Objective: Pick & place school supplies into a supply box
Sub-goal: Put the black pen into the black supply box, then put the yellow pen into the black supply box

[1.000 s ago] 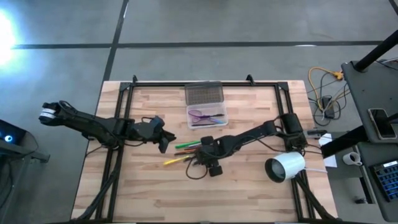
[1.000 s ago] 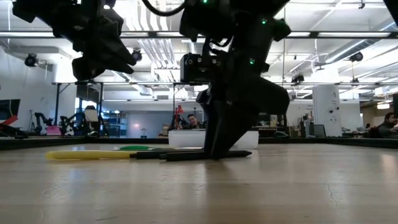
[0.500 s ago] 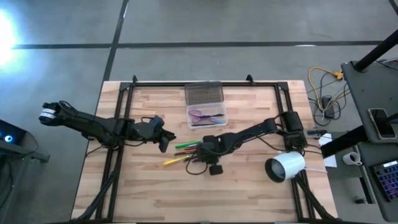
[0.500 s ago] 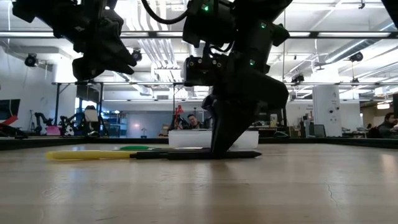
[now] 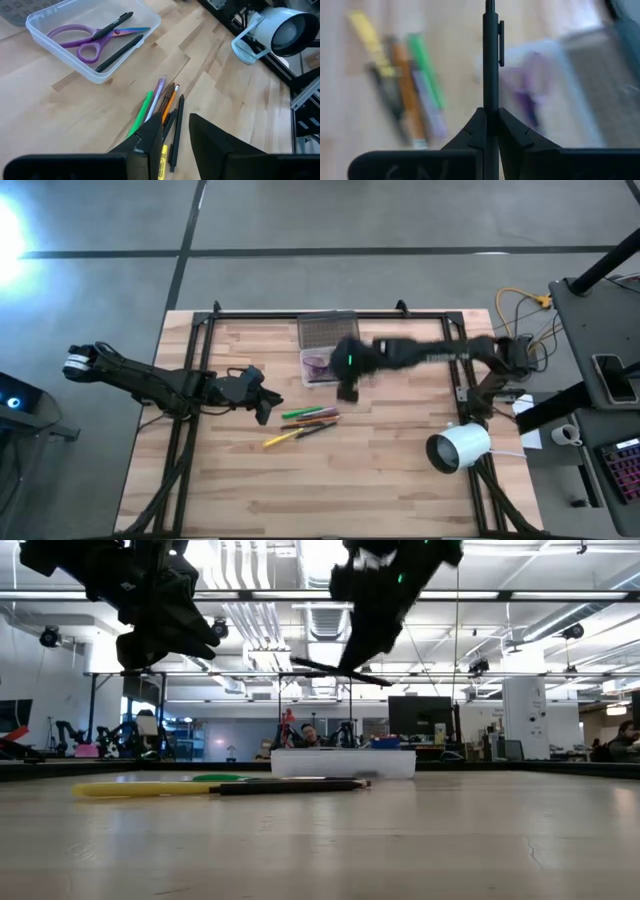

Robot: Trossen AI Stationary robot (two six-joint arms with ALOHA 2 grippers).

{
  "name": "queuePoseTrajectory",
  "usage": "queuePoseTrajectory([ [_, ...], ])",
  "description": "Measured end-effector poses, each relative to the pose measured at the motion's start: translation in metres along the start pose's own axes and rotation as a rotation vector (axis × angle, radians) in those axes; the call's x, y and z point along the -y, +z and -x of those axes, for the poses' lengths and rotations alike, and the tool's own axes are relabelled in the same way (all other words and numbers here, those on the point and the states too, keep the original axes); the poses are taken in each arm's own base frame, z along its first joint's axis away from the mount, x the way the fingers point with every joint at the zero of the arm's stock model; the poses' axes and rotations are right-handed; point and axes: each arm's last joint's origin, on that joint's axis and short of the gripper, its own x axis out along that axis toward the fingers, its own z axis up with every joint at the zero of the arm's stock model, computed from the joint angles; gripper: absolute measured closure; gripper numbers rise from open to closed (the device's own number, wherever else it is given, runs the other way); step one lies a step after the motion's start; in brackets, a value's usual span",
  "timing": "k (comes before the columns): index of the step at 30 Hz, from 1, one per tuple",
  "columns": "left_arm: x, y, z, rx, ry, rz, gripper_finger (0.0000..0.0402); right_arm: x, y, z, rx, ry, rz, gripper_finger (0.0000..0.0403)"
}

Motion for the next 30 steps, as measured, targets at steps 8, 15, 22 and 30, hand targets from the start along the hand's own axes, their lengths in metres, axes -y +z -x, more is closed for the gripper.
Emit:
queuePoseTrajectory([
  [8,0.0,0.0,0.0,0.001,0.002,-0.001,0.0321,0.053,-0.011,-0.049,-0.185,0.008,0.075,0.0389],
  [15,-0.001,-0.001,-0.001,-0.001,0.006,-0.005,0.0321,0.064,-0.003,-0.078,-0.196,-0.154,0.135,0.0354],
  [22,-0.005,-0.007,-0.003,-0.028,0.01,-0.009,0.0321,0.069,0.007,-0.075,-0.172,-0.184,0.159,0.0261],
  [30,0.001,-0.01,-0.005,-0.117,-0.041,0.002,0.0321,0.056,0.008,-0.025,-0.126,-0.18,0.116,0.0209],
])
